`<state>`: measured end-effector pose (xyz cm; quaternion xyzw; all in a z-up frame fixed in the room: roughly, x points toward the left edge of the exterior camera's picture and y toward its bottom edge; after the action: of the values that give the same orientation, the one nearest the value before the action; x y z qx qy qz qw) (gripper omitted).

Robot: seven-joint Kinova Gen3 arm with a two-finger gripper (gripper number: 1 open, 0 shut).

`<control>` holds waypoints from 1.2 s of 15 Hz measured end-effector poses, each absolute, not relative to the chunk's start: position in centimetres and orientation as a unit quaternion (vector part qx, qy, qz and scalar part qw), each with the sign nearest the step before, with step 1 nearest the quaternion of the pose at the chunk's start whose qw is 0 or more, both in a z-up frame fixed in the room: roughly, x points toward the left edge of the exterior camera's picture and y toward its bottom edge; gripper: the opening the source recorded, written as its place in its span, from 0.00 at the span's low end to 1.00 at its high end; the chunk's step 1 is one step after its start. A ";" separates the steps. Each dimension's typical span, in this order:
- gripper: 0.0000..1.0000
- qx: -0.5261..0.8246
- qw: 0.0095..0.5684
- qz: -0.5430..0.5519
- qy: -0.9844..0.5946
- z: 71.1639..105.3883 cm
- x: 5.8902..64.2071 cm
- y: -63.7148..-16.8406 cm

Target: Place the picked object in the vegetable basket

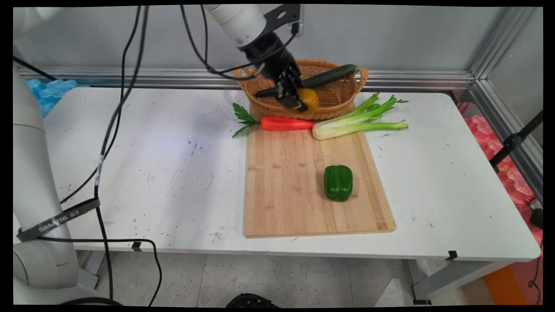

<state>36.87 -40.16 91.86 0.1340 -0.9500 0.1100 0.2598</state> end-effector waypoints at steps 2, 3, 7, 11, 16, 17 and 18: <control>0.00 0.138 0.264 0.122 -0.947 91.9 36.8 -42.2; 0.00 0.139 0.266 0.126 -0.946 91.8 36.7 -43.1; 0.00 0.139 0.269 0.147 -0.942 90.5 36.4 -46.8; 0.00 0.136 0.270 0.166 -0.939 88.4 36.0 -50.1; 1.00 0.134 0.279 0.177 -0.934 86.8 34.8 -52.7; 1.00 0.134 0.281 0.178 -0.933 86.5 34.6 -53.1; 1.00 0.134 0.283 0.180 -0.932 86.2 34.4 -53.5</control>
<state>34.35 -53.52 86.23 0.1344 -0.9325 0.1796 0.2831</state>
